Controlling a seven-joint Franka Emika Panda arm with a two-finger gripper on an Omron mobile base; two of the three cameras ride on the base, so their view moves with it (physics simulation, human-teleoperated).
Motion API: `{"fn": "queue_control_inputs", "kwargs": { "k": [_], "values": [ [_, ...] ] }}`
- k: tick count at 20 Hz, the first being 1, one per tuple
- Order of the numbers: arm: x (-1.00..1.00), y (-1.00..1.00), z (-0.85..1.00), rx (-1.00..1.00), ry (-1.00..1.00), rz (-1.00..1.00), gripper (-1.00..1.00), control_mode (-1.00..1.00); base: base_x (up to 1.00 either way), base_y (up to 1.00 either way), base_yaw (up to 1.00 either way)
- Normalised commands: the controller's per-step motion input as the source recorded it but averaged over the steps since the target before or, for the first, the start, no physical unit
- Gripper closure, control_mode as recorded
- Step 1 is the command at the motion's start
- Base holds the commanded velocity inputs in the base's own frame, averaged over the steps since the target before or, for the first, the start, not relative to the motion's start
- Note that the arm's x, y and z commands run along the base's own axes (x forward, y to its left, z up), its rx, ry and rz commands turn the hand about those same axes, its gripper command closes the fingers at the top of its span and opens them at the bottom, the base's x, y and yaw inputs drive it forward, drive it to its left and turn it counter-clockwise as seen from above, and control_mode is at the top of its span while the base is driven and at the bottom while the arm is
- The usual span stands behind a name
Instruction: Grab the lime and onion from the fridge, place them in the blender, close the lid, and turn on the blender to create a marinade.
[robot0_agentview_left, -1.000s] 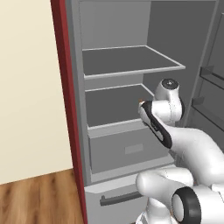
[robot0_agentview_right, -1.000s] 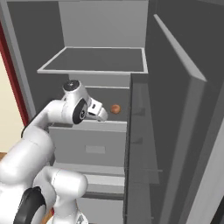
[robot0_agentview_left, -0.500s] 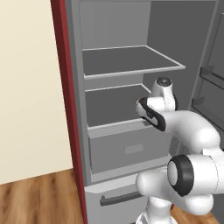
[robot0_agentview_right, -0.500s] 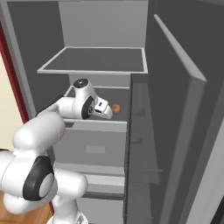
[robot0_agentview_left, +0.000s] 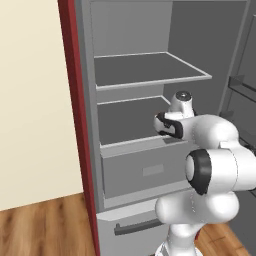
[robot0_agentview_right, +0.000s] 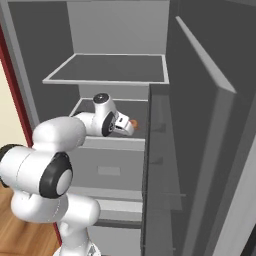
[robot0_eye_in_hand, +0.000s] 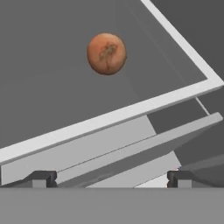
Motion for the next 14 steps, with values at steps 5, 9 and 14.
{"fn": "queue_control_inputs", "kwargs": {
  "k": [5, 9, 14],
  "values": [
    [0.48, -0.11, -0.2, 0.0, 0.0, 0.0, -1.0, -1.0, 0.0, 0.0, 0.0],
    [0.48, -0.13, -0.19, 0.0, 0.0, 0.0, -1.0, -1.0, 0.0, 0.0, 0.0],
    [0.48, -0.09, -0.13, 0.0, 0.0, 0.0, -1.0, -1.0, 0.0, 0.0, 0.0]
  ]
}}
